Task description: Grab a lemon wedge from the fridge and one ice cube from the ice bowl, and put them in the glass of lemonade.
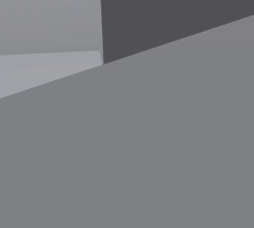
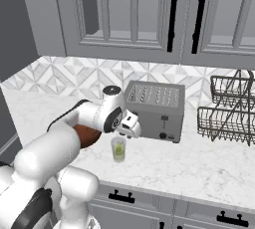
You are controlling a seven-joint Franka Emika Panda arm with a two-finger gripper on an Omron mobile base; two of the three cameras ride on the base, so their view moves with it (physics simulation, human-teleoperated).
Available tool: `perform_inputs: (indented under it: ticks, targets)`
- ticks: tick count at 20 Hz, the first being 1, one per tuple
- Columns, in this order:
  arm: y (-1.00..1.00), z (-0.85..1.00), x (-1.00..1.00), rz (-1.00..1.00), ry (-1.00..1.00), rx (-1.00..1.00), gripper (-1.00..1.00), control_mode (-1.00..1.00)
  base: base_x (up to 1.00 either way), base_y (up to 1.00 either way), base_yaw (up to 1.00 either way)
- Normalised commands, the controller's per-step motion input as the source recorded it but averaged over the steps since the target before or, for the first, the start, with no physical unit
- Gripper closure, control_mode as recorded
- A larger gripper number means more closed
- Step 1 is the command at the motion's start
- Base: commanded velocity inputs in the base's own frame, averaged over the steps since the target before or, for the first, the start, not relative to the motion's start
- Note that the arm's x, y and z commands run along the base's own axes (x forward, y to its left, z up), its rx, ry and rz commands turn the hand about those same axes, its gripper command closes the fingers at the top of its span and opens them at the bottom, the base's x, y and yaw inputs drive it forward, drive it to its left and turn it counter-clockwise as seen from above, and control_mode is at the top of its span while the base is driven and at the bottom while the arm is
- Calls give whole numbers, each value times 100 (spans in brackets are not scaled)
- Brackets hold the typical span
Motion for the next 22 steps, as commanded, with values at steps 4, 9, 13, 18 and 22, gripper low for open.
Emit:
perform_inputs:
  ticks: [4,9,13,18,22]
  targets:
    - [-2,95,-91,1,-44,2,-100,-100,0,0,0]
    - [-9,100,-100,3,-71,0,-100,-100,0,0,0]
    - [-24,100,-100,5,-77,2,-100,-100,0,0,0]
    - [-50,100,-100,8,-76,13,-100,-100,0,0,0]
    - [-72,93,-98,5,-68,23,-100,-100,0,0,0]
